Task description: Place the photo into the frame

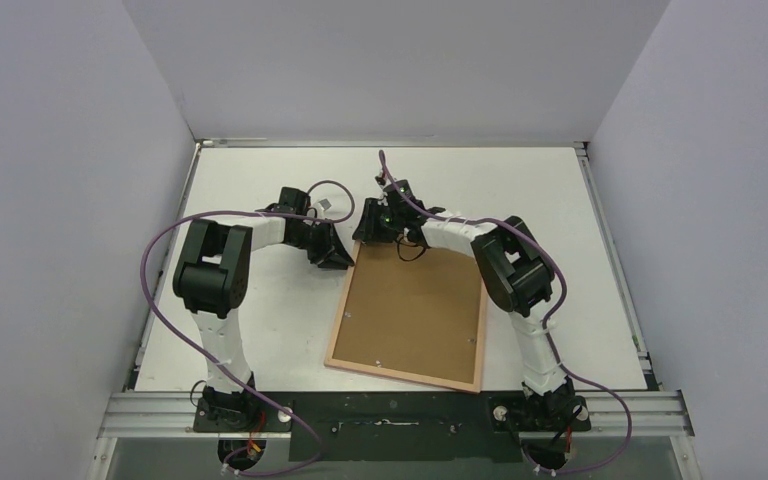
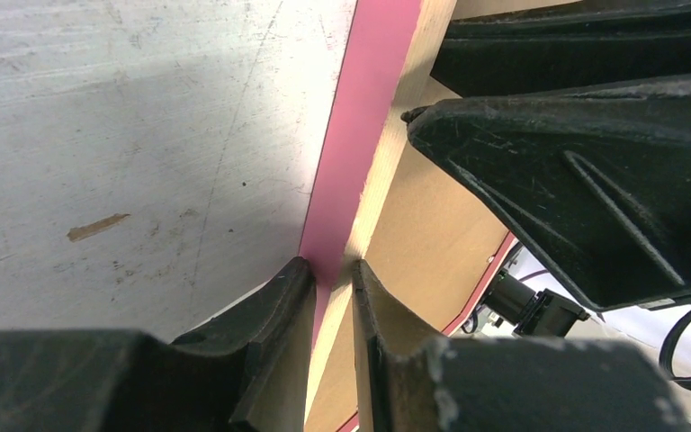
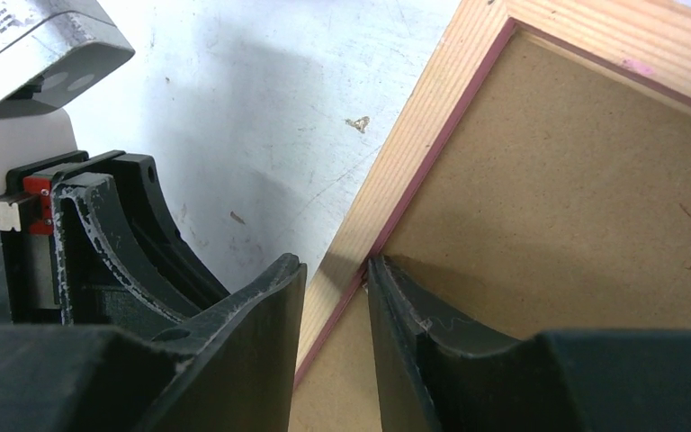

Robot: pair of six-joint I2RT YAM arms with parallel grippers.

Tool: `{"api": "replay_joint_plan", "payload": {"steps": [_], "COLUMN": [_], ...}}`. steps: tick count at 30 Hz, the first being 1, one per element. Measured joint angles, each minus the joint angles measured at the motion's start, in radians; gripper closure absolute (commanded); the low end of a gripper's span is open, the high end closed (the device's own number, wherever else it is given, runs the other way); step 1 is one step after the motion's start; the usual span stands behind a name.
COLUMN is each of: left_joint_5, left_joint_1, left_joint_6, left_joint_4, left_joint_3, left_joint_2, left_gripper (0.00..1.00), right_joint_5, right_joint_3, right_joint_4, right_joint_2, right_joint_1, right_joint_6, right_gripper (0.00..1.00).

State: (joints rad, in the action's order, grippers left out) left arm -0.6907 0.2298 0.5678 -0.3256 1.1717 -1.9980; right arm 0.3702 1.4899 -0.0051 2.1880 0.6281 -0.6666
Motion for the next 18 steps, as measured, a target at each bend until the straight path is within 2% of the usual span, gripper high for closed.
{"api": "replay_joint_plan", "payload": {"steps": [13,18], "left_joint_5": [-0.006,-0.006], "left_joint_1": [0.0,0.0], "left_joint_6": [0.0,0.0], "left_joint_4": [-0.029,-0.029], "left_joint_3": [0.019,0.019], "left_joint_2": [-0.013,-0.013], "left_gripper": [0.82,0.81], "right_joint_5": [0.113,0.116], "right_joint_3": [0.011,0.013], "right_joint_4": [0.003,0.003], "right_joint_2": [0.017,0.017], "right_joint_1": [-0.025,-0.029], "right_joint_6": [0.031,0.01], "right_gripper": [0.66,0.62]}}
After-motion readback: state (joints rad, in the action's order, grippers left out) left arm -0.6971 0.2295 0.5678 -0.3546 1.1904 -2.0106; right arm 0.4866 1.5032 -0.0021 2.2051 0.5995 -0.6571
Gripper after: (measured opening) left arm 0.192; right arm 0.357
